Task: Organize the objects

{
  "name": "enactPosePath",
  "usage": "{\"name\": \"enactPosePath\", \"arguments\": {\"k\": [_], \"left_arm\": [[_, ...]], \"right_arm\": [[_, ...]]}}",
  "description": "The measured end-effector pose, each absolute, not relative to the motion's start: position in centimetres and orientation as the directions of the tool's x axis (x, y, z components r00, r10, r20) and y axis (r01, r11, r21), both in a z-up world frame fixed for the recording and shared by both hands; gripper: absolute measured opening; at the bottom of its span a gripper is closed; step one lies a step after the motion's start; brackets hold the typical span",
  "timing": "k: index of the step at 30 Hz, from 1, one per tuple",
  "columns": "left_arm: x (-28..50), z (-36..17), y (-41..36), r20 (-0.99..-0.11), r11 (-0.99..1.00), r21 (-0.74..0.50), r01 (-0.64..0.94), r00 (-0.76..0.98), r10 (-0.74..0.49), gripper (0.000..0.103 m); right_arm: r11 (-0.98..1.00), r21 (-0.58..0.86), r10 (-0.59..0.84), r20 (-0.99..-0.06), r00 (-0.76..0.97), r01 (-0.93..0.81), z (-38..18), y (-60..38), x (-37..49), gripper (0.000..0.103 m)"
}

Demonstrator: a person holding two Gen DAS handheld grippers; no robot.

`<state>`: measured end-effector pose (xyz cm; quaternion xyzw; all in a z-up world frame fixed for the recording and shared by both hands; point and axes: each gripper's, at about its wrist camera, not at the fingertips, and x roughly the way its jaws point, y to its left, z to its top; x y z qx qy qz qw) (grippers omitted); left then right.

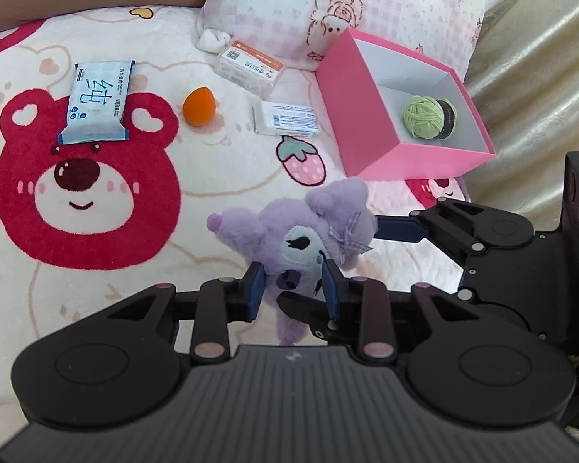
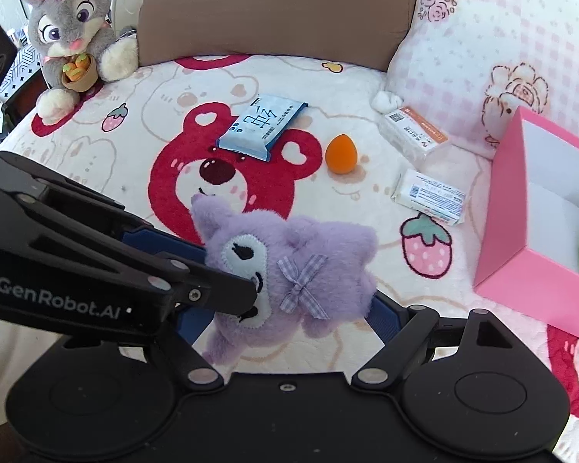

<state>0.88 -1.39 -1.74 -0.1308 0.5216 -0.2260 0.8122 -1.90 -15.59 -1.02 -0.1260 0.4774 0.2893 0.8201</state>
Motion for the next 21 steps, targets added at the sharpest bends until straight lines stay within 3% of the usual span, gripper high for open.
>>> {"name": "enactPosePath", "arguments": {"k": [21], "left_arm": [[1.6,2.9,-6.7,-0.782,0.848,-0.419,0.324,0.346,-0.518,0.032]], "right_arm": [[0.828,0.061,0.328,-0.859,0.393,-0.558,2.8,-20.2,-1.0,0.087]]}}
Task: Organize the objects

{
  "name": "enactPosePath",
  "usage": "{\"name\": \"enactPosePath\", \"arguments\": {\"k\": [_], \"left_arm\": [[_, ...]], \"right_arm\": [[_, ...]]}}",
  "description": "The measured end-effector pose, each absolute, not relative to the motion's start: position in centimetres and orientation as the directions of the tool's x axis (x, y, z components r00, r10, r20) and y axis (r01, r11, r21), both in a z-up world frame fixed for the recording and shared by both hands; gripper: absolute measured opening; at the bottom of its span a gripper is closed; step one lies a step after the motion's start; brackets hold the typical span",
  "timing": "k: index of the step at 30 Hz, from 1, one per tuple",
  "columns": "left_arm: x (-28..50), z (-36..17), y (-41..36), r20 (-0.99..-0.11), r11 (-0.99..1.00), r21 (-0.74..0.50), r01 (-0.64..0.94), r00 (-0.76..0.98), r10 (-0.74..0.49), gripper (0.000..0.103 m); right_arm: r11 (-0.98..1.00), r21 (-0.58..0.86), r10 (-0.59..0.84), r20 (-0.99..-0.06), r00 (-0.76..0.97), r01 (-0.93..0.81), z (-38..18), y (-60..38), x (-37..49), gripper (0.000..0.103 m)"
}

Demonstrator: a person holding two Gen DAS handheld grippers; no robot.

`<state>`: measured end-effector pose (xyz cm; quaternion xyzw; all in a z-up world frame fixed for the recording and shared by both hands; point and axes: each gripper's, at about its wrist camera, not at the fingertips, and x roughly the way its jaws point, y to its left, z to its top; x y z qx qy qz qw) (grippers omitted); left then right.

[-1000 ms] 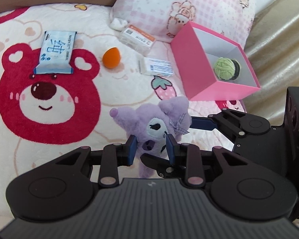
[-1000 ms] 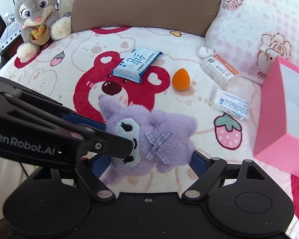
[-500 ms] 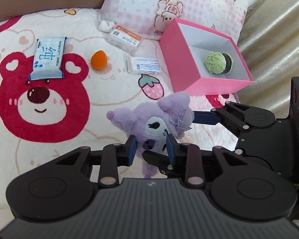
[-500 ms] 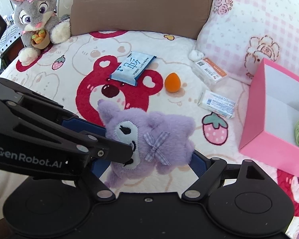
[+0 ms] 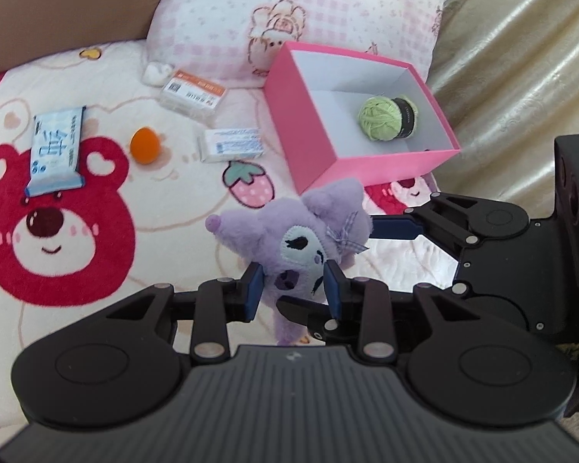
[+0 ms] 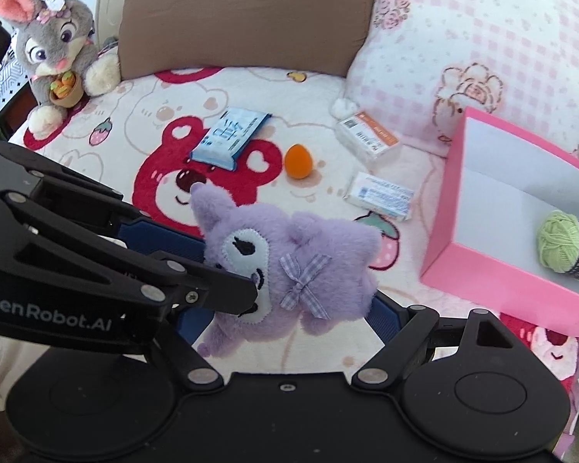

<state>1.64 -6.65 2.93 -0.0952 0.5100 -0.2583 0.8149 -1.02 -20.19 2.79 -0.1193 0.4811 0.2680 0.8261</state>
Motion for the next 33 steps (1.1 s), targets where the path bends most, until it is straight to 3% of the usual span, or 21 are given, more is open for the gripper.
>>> {"name": "enactPosePath", "arguments": {"k": [25,33], "left_arm": [[6.0,4.9,-13.0,-0.743,0.843,-0.398,0.362,0.411,-0.528,0.033],[8.6,5.0,-15.8,-0.719,0.833,-0.423,0.355,0.428,-0.548,0.033]], "right_arm": [[0.877,0.084,0.327,-0.824,0.462,-0.472,3.4,-26.1,3.6,0.087],[0.886,0.068,0.329,-0.788,0.521,-0.458,3.6,-29.1,5.3,0.080]]}}
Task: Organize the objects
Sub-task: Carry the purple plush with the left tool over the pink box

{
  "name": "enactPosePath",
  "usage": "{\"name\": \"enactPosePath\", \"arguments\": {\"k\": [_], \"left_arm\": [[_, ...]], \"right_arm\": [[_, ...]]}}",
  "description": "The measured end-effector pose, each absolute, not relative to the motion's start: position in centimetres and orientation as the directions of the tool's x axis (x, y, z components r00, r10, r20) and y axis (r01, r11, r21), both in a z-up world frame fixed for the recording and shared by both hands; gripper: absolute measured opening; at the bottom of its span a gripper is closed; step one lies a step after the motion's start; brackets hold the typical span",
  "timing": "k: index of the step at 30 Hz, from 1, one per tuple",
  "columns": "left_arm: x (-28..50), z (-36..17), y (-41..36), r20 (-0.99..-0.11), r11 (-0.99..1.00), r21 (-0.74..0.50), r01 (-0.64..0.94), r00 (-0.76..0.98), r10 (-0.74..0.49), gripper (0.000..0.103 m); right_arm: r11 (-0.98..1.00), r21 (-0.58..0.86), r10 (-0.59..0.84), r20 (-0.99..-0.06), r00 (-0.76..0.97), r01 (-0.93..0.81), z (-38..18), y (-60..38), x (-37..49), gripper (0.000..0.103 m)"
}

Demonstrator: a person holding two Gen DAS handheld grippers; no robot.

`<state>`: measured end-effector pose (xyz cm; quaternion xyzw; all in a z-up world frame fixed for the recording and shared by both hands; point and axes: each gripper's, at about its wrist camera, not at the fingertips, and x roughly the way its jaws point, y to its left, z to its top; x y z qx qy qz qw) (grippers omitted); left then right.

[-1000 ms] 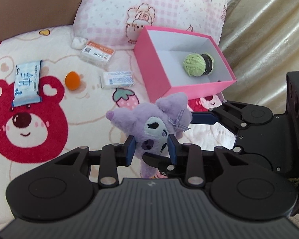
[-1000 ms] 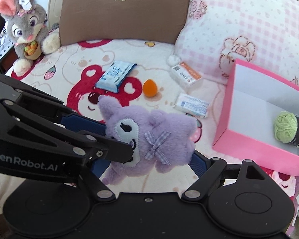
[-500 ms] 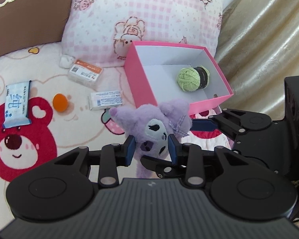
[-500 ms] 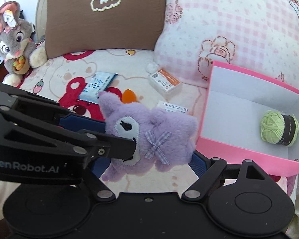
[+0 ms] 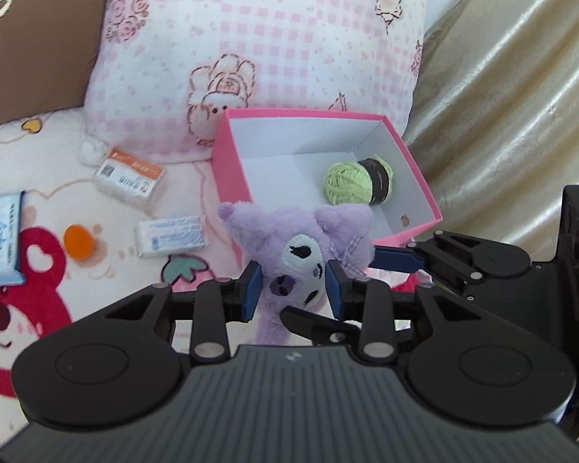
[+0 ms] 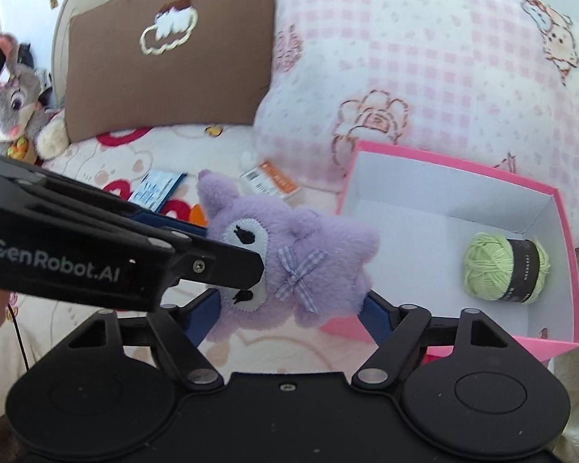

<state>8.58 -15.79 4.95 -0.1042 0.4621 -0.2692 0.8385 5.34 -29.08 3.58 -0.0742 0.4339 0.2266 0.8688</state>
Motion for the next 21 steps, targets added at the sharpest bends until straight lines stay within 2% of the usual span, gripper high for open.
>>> {"name": "enactPosePath", "arguments": {"k": [7,11,16,17,21], "left_arm": [[12.7,5.1,-19.1,-0.726,0.828,-0.423,0.368,0.409,-0.553,0.033],[15.0,4.9,-21.1,-0.729,0.828,-0.407,0.386,0.408,-0.549,0.035],[18.2,2.4,-23.6,-0.753,0.832,-0.405,0.379,0.378,-0.539,0.035],[18.8,1.8,-24.2,-0.757,0.836,-0.398,0.377,0.380,-0.532,0.035],[21.1,-1.0,-26.0,-0.769,0.843,-0.413,0.344,0.364,-0.525,0.035]], "right_arm": [[0.898,0.068,0.322,-0.776,0.542,-0.435,3.3,-31.7,8.3,0.074],[0.894,0.084,0.324,-0.800,0.505,-0.441,2.6,-32.5,10.8,0.071],[0.892,0.046,0.285,-0.831,0.479,-0.450,0.8,-33.1,13.1,0.069],[0.881,0.016,0.267,-0.842,0.468,-0.473,0.0,-33.1,13.6,0.064],[0.881,-0.026,0.214,-0.867,0.449,-0.472,-3.1,-33.8,15.8,0.060]]}}
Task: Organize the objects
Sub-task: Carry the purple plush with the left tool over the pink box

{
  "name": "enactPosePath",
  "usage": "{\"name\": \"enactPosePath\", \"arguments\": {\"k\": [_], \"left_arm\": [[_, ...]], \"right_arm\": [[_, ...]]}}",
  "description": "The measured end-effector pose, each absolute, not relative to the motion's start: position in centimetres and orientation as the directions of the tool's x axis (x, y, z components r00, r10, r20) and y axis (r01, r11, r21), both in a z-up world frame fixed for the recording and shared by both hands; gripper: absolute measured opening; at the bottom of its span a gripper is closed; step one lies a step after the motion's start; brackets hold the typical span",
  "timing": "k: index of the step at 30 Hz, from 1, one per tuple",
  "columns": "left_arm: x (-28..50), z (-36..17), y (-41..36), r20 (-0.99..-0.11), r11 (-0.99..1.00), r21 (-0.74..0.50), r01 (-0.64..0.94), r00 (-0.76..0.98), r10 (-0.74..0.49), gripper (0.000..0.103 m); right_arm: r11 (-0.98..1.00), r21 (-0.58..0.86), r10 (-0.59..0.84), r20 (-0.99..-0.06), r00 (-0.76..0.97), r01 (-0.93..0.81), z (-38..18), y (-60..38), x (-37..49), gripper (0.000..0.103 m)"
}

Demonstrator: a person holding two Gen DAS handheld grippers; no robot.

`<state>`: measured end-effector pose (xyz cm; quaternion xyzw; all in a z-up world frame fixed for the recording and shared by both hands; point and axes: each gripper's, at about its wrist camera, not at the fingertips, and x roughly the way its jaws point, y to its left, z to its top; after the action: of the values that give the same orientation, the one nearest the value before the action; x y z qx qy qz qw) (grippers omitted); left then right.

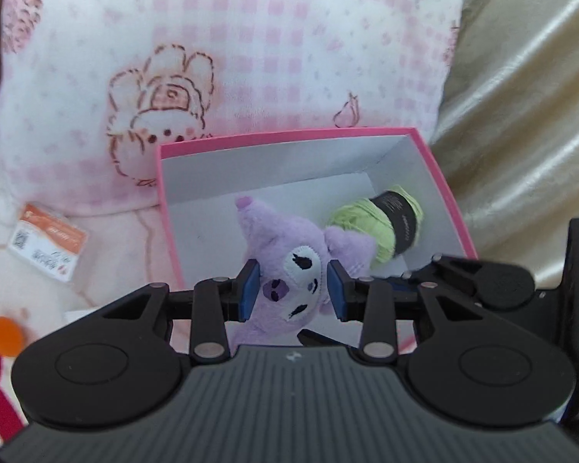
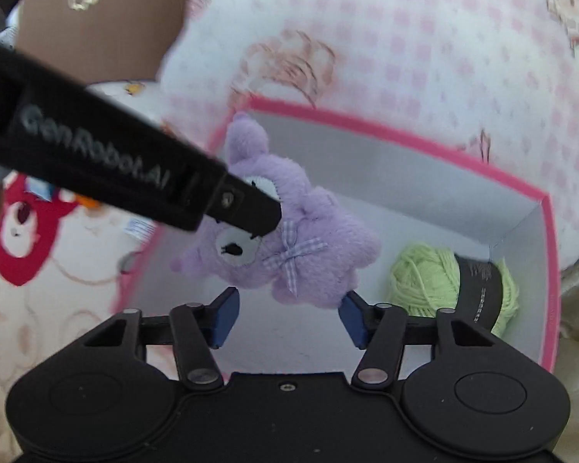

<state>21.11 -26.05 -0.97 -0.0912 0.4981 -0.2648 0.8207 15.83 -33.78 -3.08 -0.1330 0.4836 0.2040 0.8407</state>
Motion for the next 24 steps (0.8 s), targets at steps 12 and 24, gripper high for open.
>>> {"name": "enactPosePath", "arguments": {"k": [12,24], "left_arm": [[23.8,-4.7,-29.3,-0.833,0.896,-0.316,0.313,0.360,-0.419,0.035],[25.3,-5.3,-30.4,-0.837,0.914,-0.293,0.279,0.386,-0.387,0.036]], "right_arm": [[0.860,0.002,0.237,-0.887,0.396,-0.510,-6.0,-36.3,20.8,0.053],[0.858,0.003,0.215,-0.911,0.352,-0.514,-7.0,-36.6,23.0,0.050]]}}
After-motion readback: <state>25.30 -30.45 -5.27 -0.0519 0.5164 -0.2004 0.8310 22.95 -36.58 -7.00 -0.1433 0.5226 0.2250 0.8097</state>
